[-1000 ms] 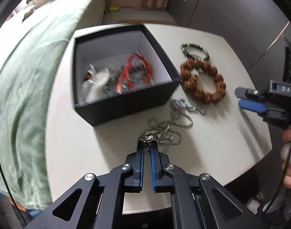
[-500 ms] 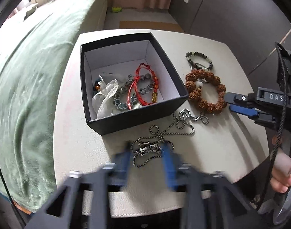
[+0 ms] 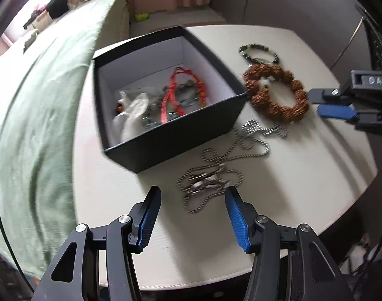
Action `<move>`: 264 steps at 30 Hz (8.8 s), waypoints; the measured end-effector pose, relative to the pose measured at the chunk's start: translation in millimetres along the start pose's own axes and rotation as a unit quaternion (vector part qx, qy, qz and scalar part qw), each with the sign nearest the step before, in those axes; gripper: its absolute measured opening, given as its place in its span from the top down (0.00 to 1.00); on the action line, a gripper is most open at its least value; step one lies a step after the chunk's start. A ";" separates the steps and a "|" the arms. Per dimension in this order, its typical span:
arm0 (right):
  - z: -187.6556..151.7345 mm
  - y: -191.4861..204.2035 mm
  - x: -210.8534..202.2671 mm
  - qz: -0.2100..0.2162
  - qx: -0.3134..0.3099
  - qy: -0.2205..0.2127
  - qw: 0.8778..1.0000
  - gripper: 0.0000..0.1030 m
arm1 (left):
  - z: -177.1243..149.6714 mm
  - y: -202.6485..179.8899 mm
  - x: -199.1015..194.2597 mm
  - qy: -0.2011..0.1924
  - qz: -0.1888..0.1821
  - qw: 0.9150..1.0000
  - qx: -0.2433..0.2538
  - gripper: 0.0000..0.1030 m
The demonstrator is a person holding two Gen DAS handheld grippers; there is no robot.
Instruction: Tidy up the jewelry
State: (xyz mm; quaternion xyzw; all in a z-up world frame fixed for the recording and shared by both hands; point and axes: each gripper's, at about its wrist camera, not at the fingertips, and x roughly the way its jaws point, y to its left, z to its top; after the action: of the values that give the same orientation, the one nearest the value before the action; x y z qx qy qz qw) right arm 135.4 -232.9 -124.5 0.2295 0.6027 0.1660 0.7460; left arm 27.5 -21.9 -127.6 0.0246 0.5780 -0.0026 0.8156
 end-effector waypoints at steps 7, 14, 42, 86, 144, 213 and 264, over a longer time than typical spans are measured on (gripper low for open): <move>0.1 0.0 2.4 0.000 0.008 0.001 1.000 0.63 | 4.8 -4.4 6.7 -0.010 0.012 1.000 0.012 0.49; -0.9 -1.5 1.4 -0.001 0.009 0.001 1.000 0.63 | 16.3 -5.8 12.2 -0.030 -0.009 0.999 0.013 0.53; -10.3 70.3 25.5 -0.200 -0.152 -0.057 0.966 0.73 | 40.1 31.6 -151.5 -0.144 -0.032 0.989 -0.027 0.86; -19.9 47.6 -80.7 0.055 -0.077 -0.116 0.989 0.81 | 144.7 40.9 -311.6 -0.302 0.065 0.951 0.008 0.86; -23.0 81.5 -70.8 0.075 -0.096 -0.167 0.978 0.80 | 54.9 116.4 -83.0 -0.184 -0.136 0.950 -0.215 0.39; 27.1 -30.3 -87.7 0.015 0.048 -0.128 0.990 0.53 | 181.3 -63.5 58.6 0.025 -0.061 0.995 -0.080 0.62; 6.5 27.4 -25.8 0.010 -0.043 -0.065 0.997 0.54 | 79.9 62.4 -79.5 -0.168 -0.255 0.935 -0.178 0.93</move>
State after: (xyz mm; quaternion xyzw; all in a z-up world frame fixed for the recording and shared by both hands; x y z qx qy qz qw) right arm 137.0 -224.3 -87.3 0.2137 0.5432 0.1839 0.7908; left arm 78.5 35.1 -23.9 -0.2703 0.4100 -0.1118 0.8639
